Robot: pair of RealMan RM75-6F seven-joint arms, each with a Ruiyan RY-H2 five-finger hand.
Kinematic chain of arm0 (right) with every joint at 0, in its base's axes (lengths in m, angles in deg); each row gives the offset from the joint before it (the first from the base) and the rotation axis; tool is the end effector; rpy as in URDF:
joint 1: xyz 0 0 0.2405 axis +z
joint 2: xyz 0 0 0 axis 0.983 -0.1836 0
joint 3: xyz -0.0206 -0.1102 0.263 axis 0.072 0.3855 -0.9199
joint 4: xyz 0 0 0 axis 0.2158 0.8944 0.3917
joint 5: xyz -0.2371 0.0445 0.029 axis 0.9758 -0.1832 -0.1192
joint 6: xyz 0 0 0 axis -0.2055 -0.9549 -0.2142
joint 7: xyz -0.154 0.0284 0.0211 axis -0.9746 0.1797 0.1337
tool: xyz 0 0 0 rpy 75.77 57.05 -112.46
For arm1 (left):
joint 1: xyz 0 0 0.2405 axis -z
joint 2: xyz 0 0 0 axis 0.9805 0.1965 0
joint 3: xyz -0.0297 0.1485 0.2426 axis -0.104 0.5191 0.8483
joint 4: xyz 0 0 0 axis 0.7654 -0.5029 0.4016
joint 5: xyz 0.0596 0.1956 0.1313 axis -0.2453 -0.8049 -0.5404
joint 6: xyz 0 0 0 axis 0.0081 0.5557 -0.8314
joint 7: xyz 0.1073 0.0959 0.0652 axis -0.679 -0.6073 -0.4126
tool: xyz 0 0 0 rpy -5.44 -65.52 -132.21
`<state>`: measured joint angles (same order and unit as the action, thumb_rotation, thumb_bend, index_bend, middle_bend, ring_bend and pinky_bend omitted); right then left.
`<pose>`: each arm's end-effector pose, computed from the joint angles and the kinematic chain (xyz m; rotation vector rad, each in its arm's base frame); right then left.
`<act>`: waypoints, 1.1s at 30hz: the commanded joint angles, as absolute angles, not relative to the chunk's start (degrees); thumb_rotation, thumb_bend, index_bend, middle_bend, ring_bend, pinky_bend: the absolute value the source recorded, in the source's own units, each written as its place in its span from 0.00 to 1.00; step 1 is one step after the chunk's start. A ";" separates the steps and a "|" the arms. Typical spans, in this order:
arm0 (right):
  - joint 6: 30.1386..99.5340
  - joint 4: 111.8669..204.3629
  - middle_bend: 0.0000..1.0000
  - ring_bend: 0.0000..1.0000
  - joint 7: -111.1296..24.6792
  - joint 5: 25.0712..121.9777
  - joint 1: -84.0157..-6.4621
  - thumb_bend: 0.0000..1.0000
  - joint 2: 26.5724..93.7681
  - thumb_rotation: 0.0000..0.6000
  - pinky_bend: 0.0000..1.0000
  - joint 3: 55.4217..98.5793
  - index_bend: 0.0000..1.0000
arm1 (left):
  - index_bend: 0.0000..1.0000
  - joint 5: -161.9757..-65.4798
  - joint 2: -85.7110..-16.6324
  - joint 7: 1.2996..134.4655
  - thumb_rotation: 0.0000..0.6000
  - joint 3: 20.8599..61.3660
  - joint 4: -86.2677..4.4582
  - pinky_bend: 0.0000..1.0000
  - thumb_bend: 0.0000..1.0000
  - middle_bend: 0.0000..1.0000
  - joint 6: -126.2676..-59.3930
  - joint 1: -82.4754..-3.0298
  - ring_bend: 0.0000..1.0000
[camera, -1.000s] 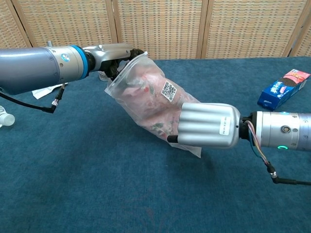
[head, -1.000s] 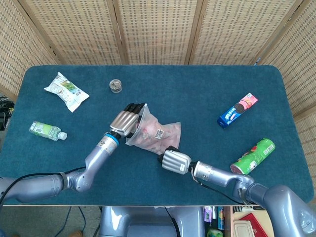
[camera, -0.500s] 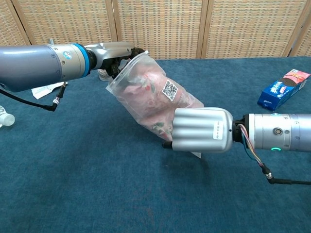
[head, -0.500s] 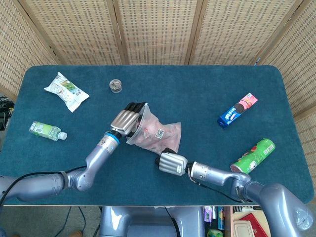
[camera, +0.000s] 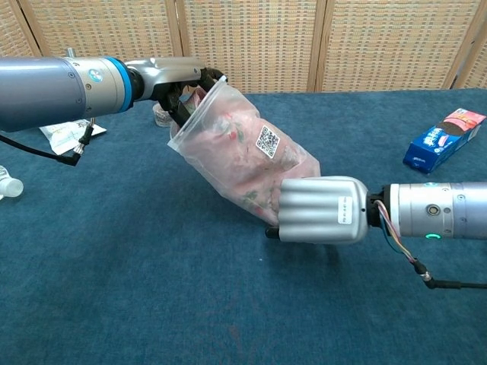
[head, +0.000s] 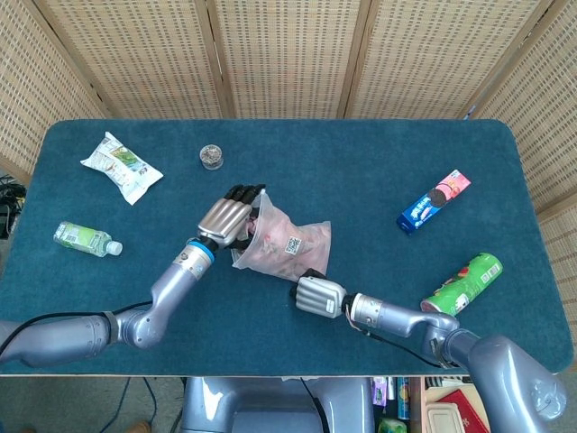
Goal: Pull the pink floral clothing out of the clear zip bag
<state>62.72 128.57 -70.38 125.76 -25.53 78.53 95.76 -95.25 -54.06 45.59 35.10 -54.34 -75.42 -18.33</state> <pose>-0.1684 -0.3762 -0.1297 2.3753 0.7109 0.7003 -0.0663 0.4405 -0.0461 -1.9322 -1.0416 -0.9352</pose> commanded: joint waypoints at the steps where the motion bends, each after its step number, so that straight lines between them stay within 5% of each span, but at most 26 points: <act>1: 62.90 127.79 0.89 0.83 -69.92 125.52 -25.55 0.29 79.04 1.00 1.00 95.93 0.41 | 0.66 -95.58 -53.58 45.95 1.00 35.33 -54.86 0.00 0.55 0.00 -75.23 -18.37 0.00; 33: 64.14 123.77 0.89 0.83 -66.62 123.01 -25.34 0.60 81.73 1.00 1.00 96.49 0.66 | 0.66 -96.54 -53.39 48.80 1.00 36.64 -54.04 0.00 0.55 0.00 -74.78 -18.27 0.00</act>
